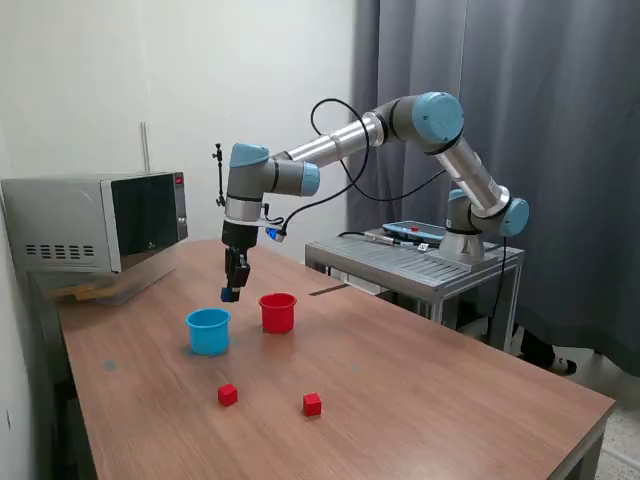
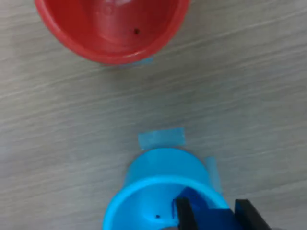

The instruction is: Place red objects in the red bin, and blue objects in the blue bin.

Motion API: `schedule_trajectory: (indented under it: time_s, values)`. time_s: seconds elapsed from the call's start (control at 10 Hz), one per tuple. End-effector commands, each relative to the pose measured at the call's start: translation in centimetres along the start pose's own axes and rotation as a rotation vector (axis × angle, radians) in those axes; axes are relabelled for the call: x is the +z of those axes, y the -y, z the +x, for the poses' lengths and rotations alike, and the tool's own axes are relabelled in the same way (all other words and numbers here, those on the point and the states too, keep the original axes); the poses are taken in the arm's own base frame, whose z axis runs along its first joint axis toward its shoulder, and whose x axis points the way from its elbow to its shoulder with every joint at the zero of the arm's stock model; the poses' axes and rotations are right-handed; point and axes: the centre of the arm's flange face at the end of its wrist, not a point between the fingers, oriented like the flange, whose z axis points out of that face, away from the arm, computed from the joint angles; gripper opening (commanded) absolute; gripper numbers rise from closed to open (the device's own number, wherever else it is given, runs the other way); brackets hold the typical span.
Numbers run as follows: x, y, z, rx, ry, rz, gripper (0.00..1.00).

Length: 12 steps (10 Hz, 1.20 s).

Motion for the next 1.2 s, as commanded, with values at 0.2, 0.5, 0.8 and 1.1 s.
schedule_trajectory:
  time_s: [0.2, 0.5, 0.8, 1.1]
  values:
    - [2.5, -1.6, -0.5, -0.001, 0.000, 0.003, 0.00]
    - [3.2, -1.9, -0.6, -0.011, 0.000, 0.006, 0.00]
    - [3.0, -2.2, -1.2, -0.024, 0.000, -0.001, 0.00]
    - [2.7, -2.4, -1.0, -0.067, -0.028, -0.009, 0.00]
